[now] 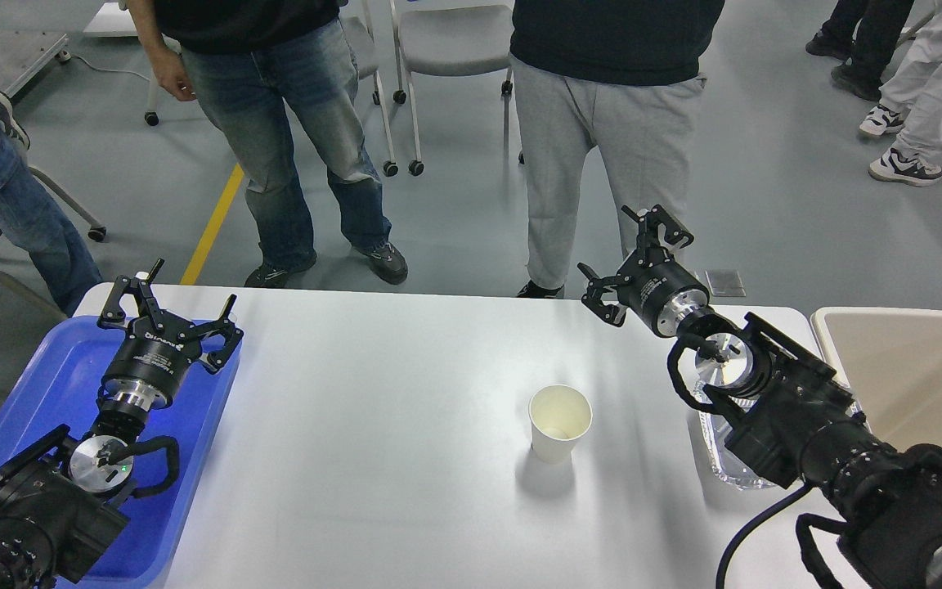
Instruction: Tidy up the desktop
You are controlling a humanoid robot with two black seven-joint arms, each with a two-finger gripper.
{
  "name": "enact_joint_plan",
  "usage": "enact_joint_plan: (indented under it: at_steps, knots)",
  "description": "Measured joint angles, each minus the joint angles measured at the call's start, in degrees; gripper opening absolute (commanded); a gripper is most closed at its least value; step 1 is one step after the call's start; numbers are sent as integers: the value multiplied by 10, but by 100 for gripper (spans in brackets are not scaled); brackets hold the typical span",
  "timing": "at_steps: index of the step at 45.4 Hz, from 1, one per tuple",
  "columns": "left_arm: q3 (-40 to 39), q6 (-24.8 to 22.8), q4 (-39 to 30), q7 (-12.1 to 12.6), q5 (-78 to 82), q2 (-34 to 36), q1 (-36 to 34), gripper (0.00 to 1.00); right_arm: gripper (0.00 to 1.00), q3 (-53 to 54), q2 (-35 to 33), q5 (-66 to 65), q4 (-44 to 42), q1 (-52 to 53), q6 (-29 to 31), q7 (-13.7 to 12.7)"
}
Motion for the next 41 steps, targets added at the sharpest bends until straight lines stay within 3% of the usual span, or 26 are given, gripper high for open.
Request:
enact_joint_plan:
  at_steps: [13, 25, 41]
  knots:
    - [0, 0, 0, 0, 0, 0, 0, 100, 100, -55, -18, -5, 88, -4, 9, 1]
    - [0, 0, 0, 0, 0, 0, 0, 100, 100, -134, -85, -38, 198, -4, 9, 1]
    - [0, 0, 0, 0, 0, 1, 0, 100, 100, -223, -186, -177, 309, 9, 10, 0]
